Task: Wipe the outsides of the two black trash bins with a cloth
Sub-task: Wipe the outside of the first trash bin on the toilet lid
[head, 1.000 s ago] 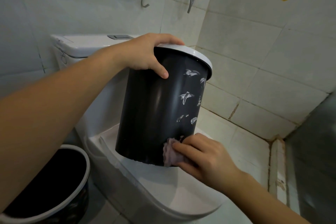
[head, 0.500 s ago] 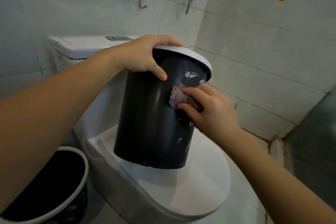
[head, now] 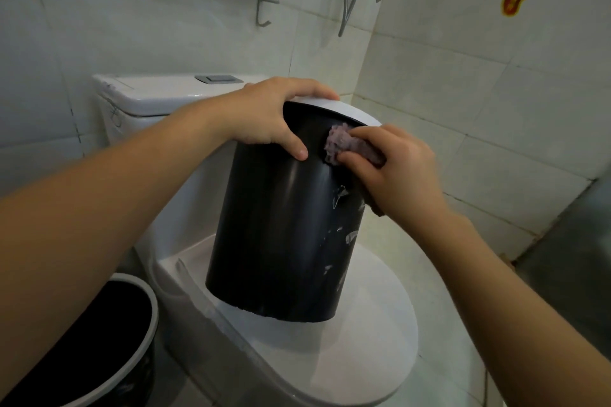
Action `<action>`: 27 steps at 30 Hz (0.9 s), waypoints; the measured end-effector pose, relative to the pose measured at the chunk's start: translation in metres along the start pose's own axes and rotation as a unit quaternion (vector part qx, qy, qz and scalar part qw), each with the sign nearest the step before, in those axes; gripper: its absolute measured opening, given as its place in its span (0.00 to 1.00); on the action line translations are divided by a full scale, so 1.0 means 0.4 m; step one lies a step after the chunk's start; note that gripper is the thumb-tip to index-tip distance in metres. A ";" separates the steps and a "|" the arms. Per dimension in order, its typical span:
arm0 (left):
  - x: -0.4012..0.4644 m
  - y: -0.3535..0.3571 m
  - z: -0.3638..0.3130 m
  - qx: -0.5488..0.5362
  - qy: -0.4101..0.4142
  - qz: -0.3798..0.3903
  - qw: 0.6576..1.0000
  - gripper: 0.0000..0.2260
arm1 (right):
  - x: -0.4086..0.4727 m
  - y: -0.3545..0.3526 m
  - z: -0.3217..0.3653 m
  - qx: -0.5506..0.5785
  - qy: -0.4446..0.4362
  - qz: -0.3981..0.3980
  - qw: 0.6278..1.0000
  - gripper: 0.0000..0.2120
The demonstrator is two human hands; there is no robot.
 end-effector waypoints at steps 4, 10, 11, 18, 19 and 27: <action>-0.003 -0.005 0.006 -0.001 0.000 -0.005 1.000 0.38 | -0.044 0.002 0.029 0.010 -0.027 0.005 1.000 0.15; -0.004 -0.008 0.009 0.005 0.000 -0.008 1.000 0.38 | -0.104 0.001 0.053 0.020 -0.082 0.033 0.996 0.16; -0.004 -0.008 0.007 0.007 0.002 -0.008 1.000 0.38 | -0.087 0.002 0.046 0.018 -0.067 0.026 0.997 0.15; -0.010 -0.011 0.004 0.012 0.007 -0.008 1.000 0.38 | 0.018 0.017 0.041 0.010 -0.020 -0.007 1.000 0.16; -0.012 -0.014 0.005 0.013 0.006 -0.009 1.000 0.38 | 0.019 0.016 0.032 0.012 -0.020 -0.007 1.000 0.15; -0.021 -0.028 0.001 -0.003 -0.011 -0.019 1.000 0.35 | 0.012 -0.002 -0.037 0.021 0.043 -0.017 0.999 0.15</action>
Point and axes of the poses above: each hand's wrist, its own x-axis towards the middle knuckle, its own y-axis out of the palm, z = x × y, the point moved 8 cm from there along x, towards the middle knuckle, and after that the axes turned 15 degrees about -z, right-handed, at the moved point
